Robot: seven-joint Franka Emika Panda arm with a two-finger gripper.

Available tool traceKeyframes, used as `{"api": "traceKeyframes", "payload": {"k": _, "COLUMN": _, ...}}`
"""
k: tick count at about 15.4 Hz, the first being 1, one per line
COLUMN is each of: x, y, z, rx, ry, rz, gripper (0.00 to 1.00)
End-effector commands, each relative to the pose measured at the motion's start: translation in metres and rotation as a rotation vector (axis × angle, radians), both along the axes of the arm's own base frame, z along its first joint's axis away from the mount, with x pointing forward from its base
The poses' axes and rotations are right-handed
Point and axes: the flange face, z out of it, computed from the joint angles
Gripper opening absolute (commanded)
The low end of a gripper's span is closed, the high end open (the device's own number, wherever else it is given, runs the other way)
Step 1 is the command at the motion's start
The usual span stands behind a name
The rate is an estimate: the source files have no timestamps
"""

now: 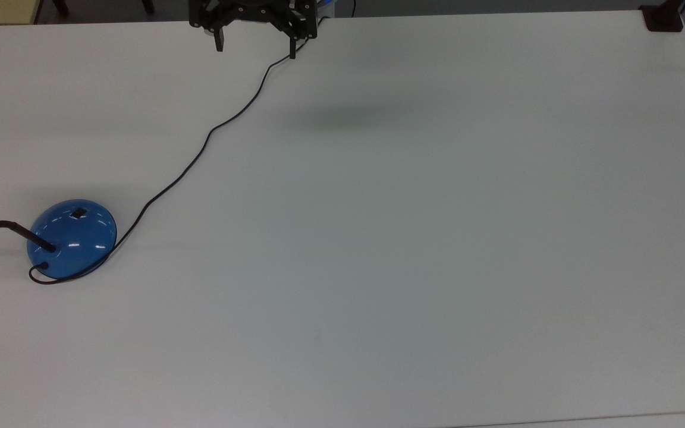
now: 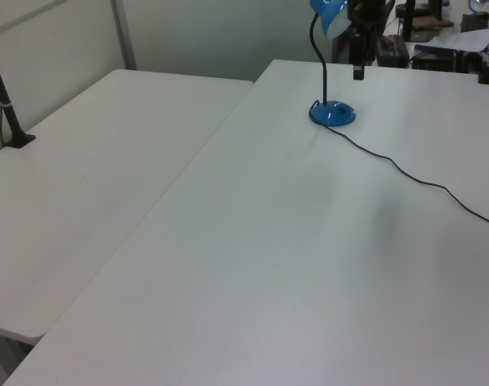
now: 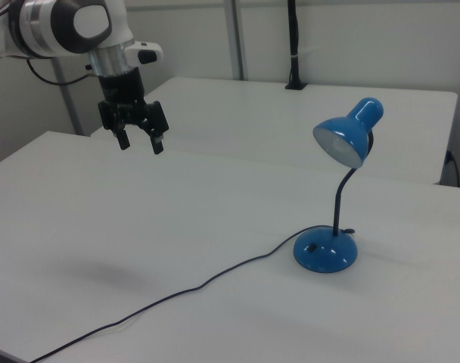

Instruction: Turn on the lamp

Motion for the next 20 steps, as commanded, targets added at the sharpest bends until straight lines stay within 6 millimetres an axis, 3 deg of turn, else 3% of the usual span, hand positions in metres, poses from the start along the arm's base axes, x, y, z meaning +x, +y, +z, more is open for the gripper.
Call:
{"api": "traceKeyframes", "payload": {"k": 1, "x": -0.0079, "y": -0.0025, "z": 0.0095, "rx": -0.005, "ry": 0.024, "rz": -0.009, "gripper": 1.0}}
{"api": "traceKeyframes", "payload": {"k": 13, "x": -0.0081, "y": -0.0017, "z": 0.0083, "rx": -0.004, "ry": 0.034, "rz": 0.03, "gripper": 0.98}}
{"api": "traceKeyframes", "payload": {"k": 17, "x": -0.0079, "y": -0.0017, "z": 0.0073, "rx": -0.003, "ry": 0.039, "rz": 0.046, "gripper": 0.71}}
{"api": "traceKeyframes", "payload": {"k": 20, "x": -0.0075, "y": -0.0021, "z": 0.0063, "rx": 0.002, "ry": 0.041, "rz": 0.048, "gripper": 0.39}}
